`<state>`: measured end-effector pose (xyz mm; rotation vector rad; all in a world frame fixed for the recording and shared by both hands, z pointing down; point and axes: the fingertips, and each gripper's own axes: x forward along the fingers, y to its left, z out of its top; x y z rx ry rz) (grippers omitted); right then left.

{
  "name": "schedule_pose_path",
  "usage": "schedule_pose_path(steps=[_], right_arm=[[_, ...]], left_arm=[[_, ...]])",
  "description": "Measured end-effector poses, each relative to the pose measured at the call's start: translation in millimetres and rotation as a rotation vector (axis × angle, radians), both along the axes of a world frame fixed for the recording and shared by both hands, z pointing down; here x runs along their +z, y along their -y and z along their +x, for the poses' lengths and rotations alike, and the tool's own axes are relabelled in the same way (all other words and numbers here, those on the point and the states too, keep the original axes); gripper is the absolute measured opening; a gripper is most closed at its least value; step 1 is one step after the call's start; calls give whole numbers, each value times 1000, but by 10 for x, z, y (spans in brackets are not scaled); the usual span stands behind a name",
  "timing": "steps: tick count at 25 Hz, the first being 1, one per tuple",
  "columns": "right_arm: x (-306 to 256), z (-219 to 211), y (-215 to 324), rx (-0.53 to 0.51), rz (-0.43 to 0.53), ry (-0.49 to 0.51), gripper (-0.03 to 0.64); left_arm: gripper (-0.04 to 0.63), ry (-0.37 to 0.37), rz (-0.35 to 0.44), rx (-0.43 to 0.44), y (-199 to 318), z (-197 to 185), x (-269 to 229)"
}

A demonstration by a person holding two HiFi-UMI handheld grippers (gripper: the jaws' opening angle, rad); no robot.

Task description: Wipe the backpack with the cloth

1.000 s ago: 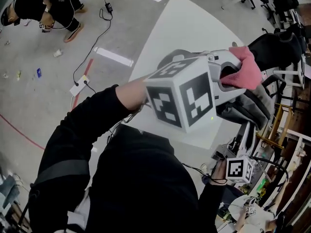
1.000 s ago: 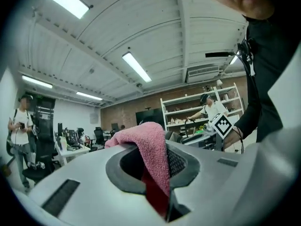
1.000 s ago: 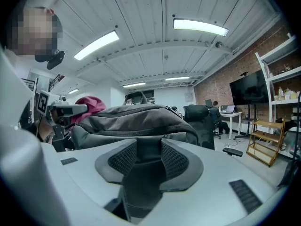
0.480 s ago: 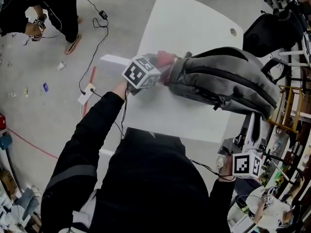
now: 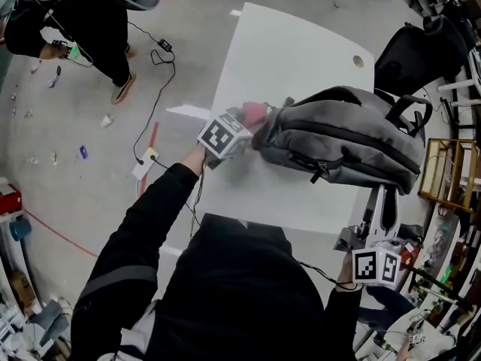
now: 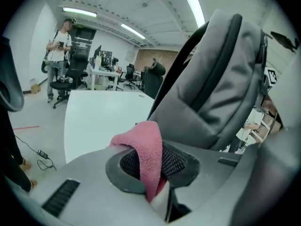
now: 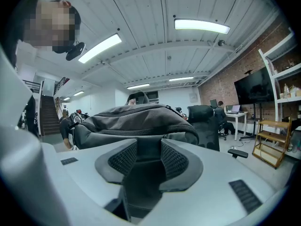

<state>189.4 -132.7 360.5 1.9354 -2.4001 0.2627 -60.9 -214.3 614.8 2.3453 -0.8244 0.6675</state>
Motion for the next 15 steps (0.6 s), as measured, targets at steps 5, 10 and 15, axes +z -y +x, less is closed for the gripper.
schedule_pose_path(steps=[5,10,15], right_arm=[[-4,19,-25,-77,10,-113,161],[-110,-2,-76,-192,15,-86,157],[-552,40,-110,-297,107,33,156]], left_arm=[[72,-102,217,7,-164,91,-1260],[74,-182,536,97,-527,300,-2787],[74,-238,669,110,-919,477,-3681]])
